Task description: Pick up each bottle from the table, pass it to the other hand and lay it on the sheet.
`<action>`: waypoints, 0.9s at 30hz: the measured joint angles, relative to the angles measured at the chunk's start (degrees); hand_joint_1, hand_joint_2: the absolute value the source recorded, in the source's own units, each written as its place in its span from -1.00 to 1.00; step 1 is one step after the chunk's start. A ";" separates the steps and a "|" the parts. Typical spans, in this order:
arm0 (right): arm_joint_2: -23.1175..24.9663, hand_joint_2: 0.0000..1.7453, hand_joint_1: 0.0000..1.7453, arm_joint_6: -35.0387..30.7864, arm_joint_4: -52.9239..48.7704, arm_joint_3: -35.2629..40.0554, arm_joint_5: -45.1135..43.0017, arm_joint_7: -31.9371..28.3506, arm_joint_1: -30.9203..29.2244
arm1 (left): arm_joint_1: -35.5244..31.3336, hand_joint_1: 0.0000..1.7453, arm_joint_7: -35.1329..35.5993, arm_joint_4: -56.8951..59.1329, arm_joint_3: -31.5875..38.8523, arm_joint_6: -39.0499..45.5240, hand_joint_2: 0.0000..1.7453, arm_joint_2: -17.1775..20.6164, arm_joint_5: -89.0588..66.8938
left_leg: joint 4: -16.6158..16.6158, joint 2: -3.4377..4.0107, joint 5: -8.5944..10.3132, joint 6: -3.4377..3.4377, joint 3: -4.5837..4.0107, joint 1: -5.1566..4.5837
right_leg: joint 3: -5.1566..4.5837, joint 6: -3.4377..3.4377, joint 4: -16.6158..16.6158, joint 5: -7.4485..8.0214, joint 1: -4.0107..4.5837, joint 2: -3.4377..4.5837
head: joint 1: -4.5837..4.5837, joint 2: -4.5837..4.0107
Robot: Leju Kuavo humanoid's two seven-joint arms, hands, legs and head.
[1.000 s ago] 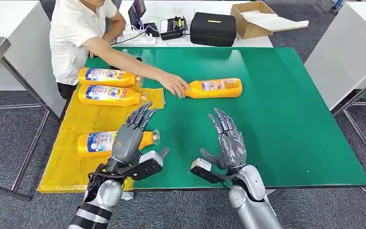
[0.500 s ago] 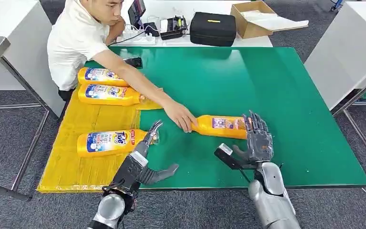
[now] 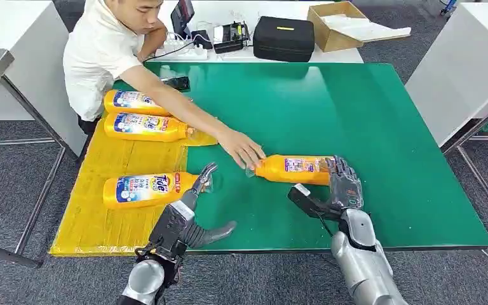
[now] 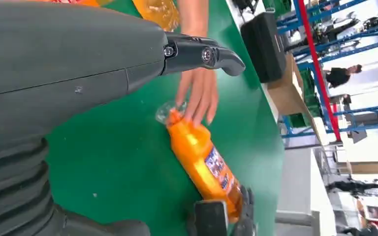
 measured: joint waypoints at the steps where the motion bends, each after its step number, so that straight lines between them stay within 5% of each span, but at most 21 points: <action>1: -0.09 1.00 -1.00 -0.15 0.80 -0.02 0.21 -0.07 -0.66 | -0.03 -1.00 -0.02 0.04 -0.04 -0.02 1.00 0.00 0.28 | 0.00 0.00 0.00 0.00 0.00 0.00 | 0.00 0.00 0.00 0.00 0.00 0.00 | 0.00 0.00; 14: -0.68 1.00 -1.00 -5.11 10.25 0.68 5.94 1.07 -6.69 | -0.56 -1.00 -0.66 1.62 -1.11 0.11 1.00 0.00 0.89 | 0.01 -0.01 0.00 -0.01 0.00 0.00 | 0.00 0.00 0.00 0.00 0.00 0.00 | 0.00 0.00; 27: -0.79 1.00 -1.00 -2.25 15.91 0.83 5.20 1.25 -10.38 | -0.97 -1.00 -1.16 3.04 -1.49 -0.52 1.00 0.00 1.99 | 0.01 0.04 0.01 -0.01 0.10 0.00 | 0.06 0.00 0.00 0.00 0.00 0.04 | 0.00 0.00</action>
